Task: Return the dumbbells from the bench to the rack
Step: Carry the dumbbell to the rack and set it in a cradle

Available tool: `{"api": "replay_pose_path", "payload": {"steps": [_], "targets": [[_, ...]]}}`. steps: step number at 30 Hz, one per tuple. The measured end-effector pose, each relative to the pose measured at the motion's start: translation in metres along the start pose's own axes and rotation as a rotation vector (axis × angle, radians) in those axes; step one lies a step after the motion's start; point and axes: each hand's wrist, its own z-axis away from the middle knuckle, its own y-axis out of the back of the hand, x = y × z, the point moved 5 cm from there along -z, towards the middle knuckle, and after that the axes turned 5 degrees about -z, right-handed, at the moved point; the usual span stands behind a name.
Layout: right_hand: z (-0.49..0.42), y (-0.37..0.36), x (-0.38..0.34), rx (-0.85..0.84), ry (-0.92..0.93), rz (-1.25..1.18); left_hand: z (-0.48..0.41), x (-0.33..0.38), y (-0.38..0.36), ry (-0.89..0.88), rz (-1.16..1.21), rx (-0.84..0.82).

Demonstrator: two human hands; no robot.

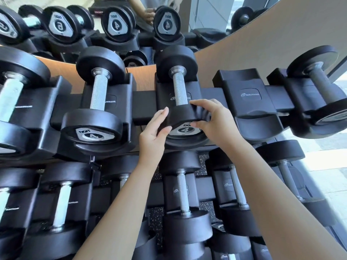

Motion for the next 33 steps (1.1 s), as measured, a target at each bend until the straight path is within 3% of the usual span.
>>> {"api": "replay_pose_path", "payload": {"steps": [6, 10, 14, 19, 33], "targets": [[0.005, -0.004, -0.004, 0.029, 0.032, 0.026, 0.001, -0.013, 0.007, 0.113, 0.206, -0.026], [0.012, 0.000, 0.008, 0.045, 0.035, -0.051, -0.008, 0.003, 0.011, 0.044, -0.023, -0.060], [0.017, 0.002, 0.025, 0.039, -0.005, -0.196, -0.005, 0.026, -0.003, -0.200, -0.391, -0.078], [0.025, -0.001, 0.044, -0.010, -0.116, -0.378, -0.001, 0.035, -0.010, -0.316, -0.523, -0.062], [0.017, -0.009, 0.035, 0.093, -0.097, -0.379, -0.007, 0.019, 0.008, -0.217, -0.317, 0.108]]}}
